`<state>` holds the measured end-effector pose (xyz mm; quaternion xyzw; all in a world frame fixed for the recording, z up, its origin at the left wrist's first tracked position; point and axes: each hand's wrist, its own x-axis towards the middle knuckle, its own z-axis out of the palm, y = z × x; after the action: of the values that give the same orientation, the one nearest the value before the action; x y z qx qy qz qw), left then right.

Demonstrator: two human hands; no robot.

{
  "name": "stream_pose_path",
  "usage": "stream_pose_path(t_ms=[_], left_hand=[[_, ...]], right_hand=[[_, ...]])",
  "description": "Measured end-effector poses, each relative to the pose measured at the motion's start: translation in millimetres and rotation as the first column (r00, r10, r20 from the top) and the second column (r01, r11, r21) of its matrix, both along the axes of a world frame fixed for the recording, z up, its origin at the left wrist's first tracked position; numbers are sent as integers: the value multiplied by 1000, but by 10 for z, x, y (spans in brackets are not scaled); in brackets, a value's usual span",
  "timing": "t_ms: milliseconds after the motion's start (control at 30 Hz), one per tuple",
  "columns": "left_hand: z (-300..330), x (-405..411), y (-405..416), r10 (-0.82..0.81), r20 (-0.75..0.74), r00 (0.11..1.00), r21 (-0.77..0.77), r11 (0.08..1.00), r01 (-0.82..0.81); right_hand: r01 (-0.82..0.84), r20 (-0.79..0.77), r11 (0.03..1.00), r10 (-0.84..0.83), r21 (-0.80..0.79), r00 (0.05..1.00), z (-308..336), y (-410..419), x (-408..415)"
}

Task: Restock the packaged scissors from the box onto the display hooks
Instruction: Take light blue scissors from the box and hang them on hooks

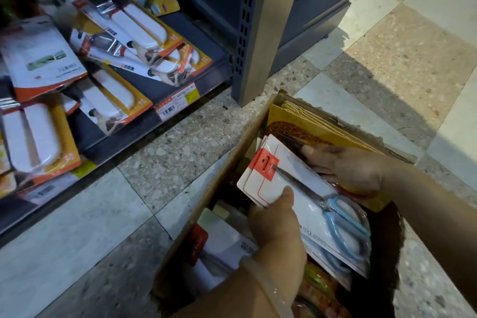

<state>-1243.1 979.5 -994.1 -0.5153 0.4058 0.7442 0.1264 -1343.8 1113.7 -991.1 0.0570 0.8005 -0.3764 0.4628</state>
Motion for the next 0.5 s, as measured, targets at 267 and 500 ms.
stream_pose_path(t_ms=[267, 500], left_hand=[[179, 9, -548, -67, -224, 972, -42, 997, 59], [263, -69, -1003, -25, -265, 964, 53, 998, 41]], right_hand=[[81, 137, 965, -48, -248, 989, 139, 1, 101], [-183, 18, 953, 193, -243, 981, 427, -297, 50]])
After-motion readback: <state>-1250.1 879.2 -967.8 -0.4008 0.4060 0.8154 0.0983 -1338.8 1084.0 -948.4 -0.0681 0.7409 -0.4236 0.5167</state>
